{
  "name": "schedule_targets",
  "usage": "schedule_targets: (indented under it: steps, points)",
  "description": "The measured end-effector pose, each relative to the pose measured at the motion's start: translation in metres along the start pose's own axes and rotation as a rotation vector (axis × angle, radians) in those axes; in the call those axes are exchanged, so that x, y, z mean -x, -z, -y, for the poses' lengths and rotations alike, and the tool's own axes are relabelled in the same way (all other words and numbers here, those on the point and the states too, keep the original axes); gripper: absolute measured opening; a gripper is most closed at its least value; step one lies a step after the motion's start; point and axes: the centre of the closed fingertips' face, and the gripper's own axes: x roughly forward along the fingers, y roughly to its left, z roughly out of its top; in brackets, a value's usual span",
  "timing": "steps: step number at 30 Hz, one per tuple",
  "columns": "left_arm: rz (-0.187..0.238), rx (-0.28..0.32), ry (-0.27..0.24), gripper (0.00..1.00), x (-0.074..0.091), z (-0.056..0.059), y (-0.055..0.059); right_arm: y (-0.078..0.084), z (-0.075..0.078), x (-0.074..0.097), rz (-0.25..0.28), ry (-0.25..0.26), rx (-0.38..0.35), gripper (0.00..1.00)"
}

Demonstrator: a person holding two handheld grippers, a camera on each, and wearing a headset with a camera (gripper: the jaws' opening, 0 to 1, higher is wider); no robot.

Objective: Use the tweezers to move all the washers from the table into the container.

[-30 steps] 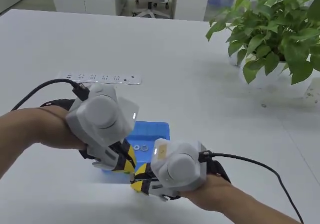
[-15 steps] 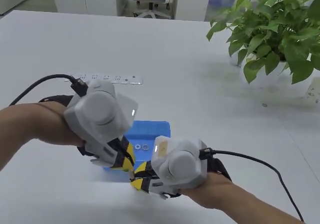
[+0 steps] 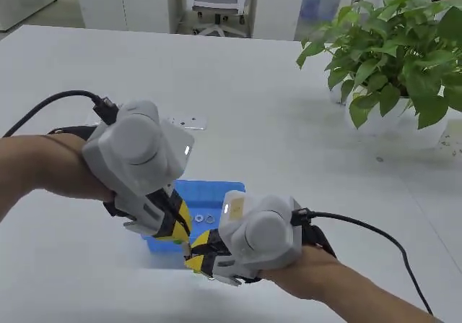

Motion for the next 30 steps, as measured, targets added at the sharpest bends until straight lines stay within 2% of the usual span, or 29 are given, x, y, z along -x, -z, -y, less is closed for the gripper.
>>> schedule_targets:
  steps: [11, 21, 30]
  points:
    - [-0.004, -0.018, -0.007, 0.06, 0.019, -0.006, -0.009, -0.019, 0.008, 0.011, 0.016, 0.010, 0.018, 0.09]
    - [-0.001, -0.044, -0.035, 0.06, 0.032, -0.023, -0.017, -0.030, 0.029, 0.021, 0.027, 0.028, 0.019, 0.09]
    - [0.017, -0.056, -0.061, 0.06, 0.036, -0.042, -0.022, -0.030, 0.050, 0.028, 0.019, 0.051, 0.033, 0.09]
